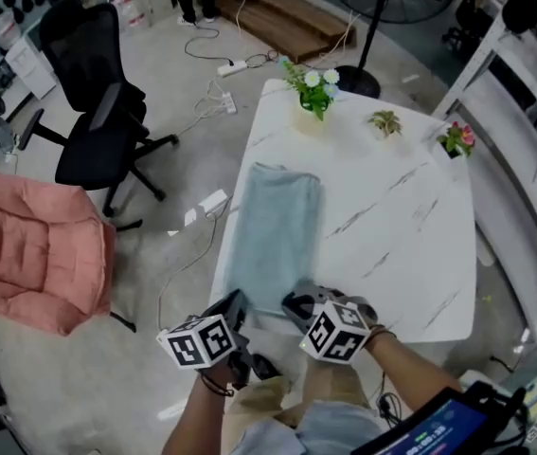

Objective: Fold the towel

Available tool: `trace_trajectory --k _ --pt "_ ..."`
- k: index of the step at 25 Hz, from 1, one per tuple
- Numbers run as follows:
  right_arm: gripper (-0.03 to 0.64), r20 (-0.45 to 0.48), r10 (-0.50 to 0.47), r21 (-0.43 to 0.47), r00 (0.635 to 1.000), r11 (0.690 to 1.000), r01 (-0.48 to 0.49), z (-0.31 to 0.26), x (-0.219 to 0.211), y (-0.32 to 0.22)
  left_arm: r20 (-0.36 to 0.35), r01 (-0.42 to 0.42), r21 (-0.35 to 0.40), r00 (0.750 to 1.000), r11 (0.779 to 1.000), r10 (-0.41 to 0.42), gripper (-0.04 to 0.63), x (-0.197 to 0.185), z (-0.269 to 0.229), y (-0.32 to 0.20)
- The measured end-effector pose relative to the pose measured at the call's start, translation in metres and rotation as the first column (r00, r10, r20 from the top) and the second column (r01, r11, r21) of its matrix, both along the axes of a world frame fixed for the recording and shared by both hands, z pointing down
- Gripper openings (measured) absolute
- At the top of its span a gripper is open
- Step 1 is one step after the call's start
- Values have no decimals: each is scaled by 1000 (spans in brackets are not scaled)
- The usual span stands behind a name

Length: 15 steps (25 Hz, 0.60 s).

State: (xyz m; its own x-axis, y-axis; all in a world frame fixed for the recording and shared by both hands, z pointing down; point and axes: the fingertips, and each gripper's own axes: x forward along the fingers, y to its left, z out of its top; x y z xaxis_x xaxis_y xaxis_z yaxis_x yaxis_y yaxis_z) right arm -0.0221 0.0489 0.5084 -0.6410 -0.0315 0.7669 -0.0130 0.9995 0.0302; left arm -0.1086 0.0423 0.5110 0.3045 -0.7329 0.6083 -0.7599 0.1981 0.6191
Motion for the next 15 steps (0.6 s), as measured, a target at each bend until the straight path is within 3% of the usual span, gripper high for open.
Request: trace_trajectory --k 3,7,9,13,15 --pt "18 32 77 -39 997 996 -76 7 0 -3 1 0 12 1000 1000 0 8 1 4 0" --pt "20 100 255 -140 962 961 -240 -15 7 -11 -79 -2 40 997 999 6 8 -1 -14 8" --pt "28 160 360 -181 919 926 -331 -43 19 -33 -95 -10 92 995 996 19 8 -11 -38 -1" --pt "72 233 557 -273 797 824 -496 -86 47 -98 -96 -66 219 991 973 89 8 -23 -102 -44" --pt "132 239 587 -269 774 806 -528 -101 55 -129 -117 -103 269 983 957 139 8 -15 -128 -70"
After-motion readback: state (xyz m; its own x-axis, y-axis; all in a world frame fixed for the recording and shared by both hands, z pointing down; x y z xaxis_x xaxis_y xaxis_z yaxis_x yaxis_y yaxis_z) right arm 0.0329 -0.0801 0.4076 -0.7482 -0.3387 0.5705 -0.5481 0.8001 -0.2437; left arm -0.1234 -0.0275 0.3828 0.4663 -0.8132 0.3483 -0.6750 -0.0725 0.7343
